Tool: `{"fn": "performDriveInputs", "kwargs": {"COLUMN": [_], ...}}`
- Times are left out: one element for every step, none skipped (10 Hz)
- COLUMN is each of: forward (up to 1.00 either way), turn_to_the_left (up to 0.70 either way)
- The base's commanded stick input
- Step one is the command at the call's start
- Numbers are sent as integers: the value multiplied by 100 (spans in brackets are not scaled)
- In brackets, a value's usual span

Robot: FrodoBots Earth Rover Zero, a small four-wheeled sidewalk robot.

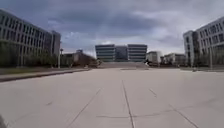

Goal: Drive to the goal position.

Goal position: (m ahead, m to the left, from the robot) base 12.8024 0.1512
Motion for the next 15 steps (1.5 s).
{"fn": "performDriveInputs", "kwargs": {"forward": [70, 70, 70, 70, 70, 70, 70, 70, 70, 70, 70, 70, 70, 70, 70], "turn_to_the_left": [0, 0, 0, 0, 0, 0, 0, 0, 0, 0, 0, 0, -2, -16, -9]}}
